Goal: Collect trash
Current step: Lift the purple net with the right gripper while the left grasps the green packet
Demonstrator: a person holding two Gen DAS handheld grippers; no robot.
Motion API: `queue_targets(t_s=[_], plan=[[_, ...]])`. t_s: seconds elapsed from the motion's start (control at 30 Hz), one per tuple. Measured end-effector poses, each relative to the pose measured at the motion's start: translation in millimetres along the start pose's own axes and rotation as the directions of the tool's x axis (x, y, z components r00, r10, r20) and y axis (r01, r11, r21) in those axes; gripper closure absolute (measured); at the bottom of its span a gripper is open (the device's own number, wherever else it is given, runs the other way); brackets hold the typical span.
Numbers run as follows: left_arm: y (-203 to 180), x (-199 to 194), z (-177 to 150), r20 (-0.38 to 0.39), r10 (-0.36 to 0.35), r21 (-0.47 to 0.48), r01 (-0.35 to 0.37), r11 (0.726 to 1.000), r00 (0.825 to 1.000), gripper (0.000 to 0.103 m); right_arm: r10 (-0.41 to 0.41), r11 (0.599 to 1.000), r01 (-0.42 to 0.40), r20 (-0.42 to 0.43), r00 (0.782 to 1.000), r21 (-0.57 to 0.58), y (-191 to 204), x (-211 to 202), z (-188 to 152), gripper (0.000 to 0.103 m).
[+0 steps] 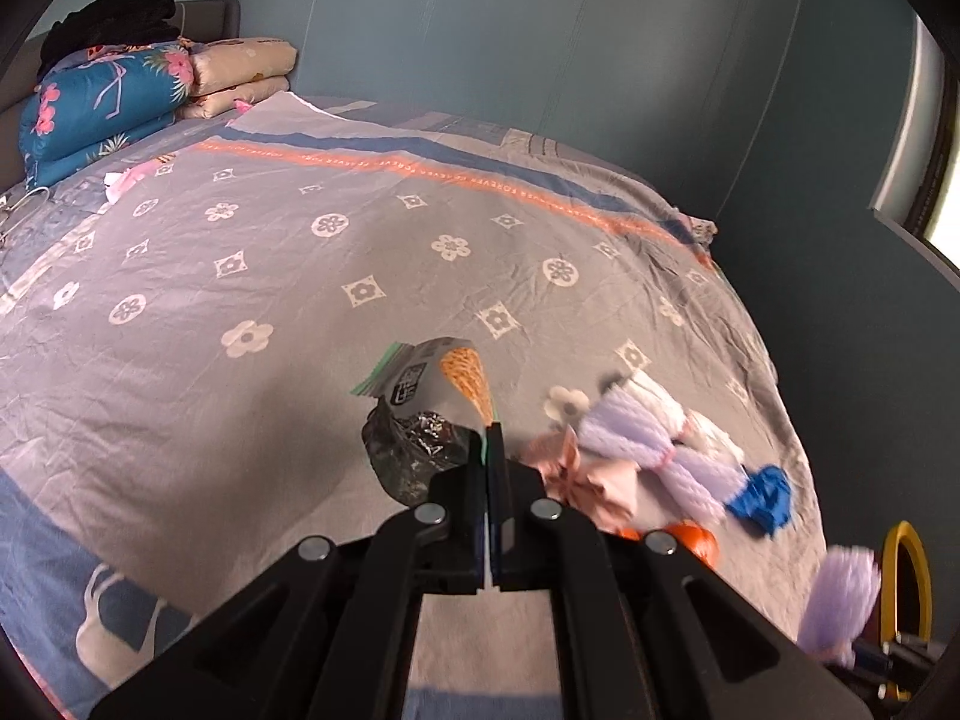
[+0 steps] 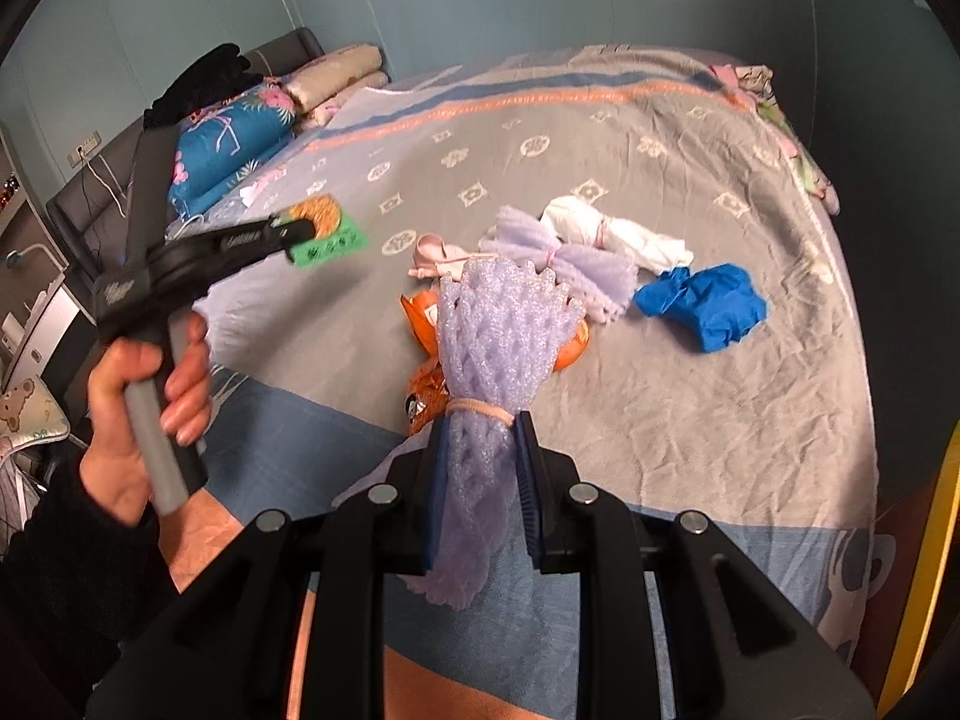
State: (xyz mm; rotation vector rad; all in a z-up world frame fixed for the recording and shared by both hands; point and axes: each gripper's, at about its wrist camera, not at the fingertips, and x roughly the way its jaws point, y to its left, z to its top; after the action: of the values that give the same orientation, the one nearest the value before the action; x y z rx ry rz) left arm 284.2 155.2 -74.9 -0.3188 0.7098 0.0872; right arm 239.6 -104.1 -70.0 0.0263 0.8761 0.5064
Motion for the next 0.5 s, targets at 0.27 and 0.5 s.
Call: queue_targets(t_s=[0.27,0.5], plan=[[-12.9,-46.8,-25.4,0.023,-0.034,0.038,0.034,0.999,0.999,0.102,-0.018,0.999,0.016,0.076,0.997,0.033,-7.7,-30.6,7.3,0.082],[-29.0,-84.3,-35.6,0.042,-0.09,0.086,0.087,0.993,0.995,0.102,-0.062,0.997,0.054,0.152,0.986,0.053,-14.8,-76.5,9.7,0.082]])
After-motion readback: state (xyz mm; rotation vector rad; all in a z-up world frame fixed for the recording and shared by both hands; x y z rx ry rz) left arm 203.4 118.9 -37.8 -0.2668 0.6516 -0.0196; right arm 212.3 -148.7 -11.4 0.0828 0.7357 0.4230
